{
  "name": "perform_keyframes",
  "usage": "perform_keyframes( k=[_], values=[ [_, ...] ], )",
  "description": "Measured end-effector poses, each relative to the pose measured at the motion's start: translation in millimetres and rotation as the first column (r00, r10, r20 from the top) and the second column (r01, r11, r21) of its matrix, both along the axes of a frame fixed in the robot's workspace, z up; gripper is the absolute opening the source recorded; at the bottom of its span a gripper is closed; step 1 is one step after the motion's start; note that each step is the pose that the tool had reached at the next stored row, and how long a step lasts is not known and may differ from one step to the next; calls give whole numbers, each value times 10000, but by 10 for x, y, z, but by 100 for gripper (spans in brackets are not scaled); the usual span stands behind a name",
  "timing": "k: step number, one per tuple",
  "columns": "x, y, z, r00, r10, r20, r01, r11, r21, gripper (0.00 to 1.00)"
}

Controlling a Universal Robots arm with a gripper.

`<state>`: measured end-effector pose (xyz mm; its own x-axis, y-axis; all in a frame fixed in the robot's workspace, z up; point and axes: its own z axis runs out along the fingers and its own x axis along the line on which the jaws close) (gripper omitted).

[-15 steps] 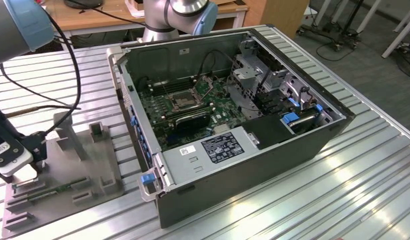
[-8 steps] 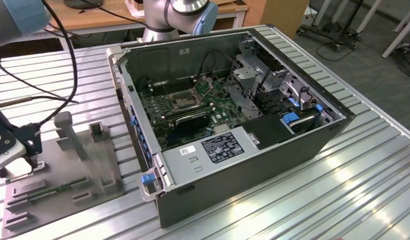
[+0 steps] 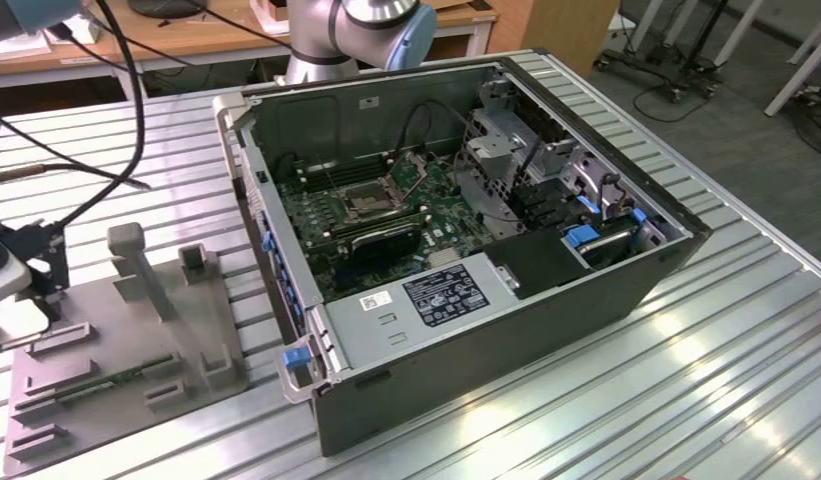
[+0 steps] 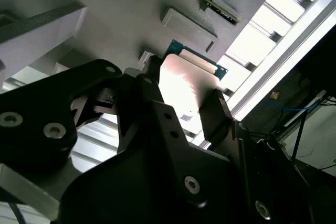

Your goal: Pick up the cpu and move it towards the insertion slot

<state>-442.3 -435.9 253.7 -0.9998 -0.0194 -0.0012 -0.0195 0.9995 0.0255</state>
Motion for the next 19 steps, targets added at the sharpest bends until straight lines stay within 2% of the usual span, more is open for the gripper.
perform_keyframes(
  k=[5, 7, 19],
  values=[
    [0, 0, 164, 10000, 0, -1, 0, 10000, -1, 54],
    [0, 0, 212, 10000, 0, -1, 0, 10000, -1, 54],
    [0, 0, 238, 10000, 0, 0, 0, 10000, 0, 54]
  ],
)
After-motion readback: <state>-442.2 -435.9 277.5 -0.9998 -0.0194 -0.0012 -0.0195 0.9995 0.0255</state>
